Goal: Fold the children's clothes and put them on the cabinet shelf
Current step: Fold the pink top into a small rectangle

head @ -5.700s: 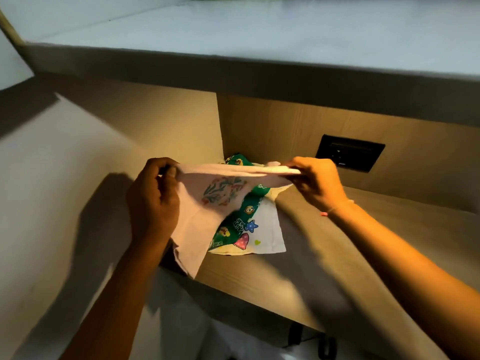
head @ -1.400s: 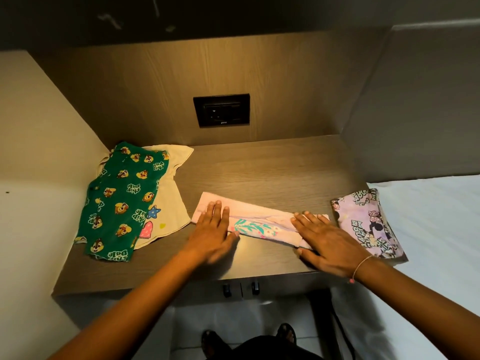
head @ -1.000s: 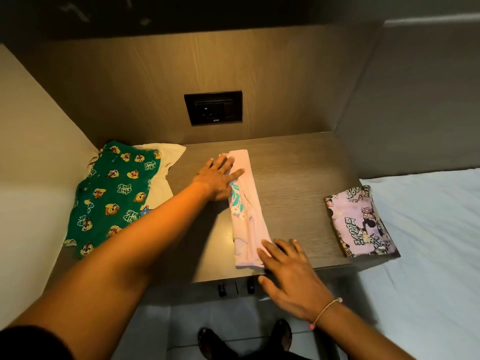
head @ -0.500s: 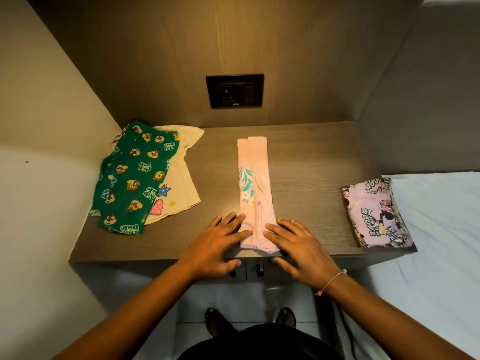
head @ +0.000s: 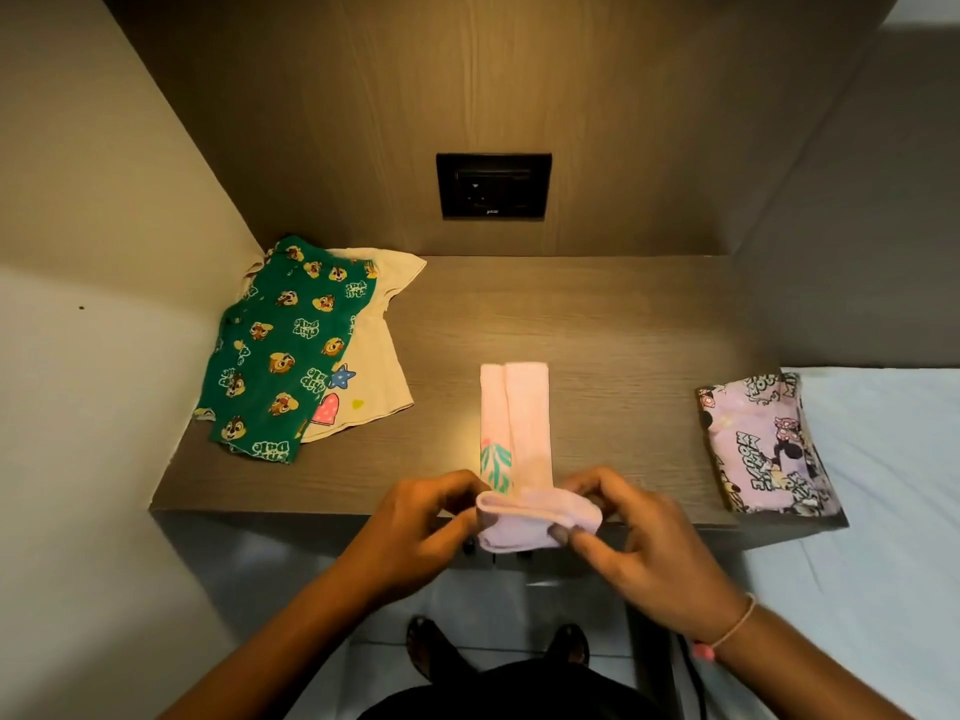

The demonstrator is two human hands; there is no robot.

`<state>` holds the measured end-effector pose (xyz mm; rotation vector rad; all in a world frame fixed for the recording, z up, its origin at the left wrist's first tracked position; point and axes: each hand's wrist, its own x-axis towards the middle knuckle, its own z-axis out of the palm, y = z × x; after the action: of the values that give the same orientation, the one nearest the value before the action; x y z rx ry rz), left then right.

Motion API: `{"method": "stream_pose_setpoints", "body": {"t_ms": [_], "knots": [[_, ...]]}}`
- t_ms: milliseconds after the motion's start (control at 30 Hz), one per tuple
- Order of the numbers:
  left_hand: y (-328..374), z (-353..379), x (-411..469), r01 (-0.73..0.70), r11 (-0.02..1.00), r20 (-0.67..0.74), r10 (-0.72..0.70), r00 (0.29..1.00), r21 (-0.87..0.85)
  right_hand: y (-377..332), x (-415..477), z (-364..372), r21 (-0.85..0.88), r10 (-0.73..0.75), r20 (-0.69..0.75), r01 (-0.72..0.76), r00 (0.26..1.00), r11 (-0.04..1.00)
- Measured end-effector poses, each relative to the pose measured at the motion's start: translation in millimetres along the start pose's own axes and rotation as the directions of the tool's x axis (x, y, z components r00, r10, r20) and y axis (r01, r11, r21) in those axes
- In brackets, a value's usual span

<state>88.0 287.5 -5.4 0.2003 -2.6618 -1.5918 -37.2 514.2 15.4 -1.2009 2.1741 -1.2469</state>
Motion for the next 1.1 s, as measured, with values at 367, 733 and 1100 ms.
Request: {"method": "stream_pose_setpoints", "body": {"t_ms": [367, 733, 1100], "knots": [[-11, -33, 126, 0.370, 0.861, -0.134, -0.345, 0.929, 0.348, 38, 141, -10, -0.451, 0.228, -0.090, -0.244, 0.969, 0.859], [-70, -2, 89, -0.134, 0.645, 0.223, -0.058, 0.973, 0.752, 83, 97, 18, -0.639, 0.134, 0.181, 0.013, 0.974, 0.769], [-68, 4, 89, 0.082, 0.732, -0.043, -0.071, 0.997, 0.676, 76, 87, 23, -0.620, 0.157, -0.018, -0.135, 0.987, 0.773]]}}
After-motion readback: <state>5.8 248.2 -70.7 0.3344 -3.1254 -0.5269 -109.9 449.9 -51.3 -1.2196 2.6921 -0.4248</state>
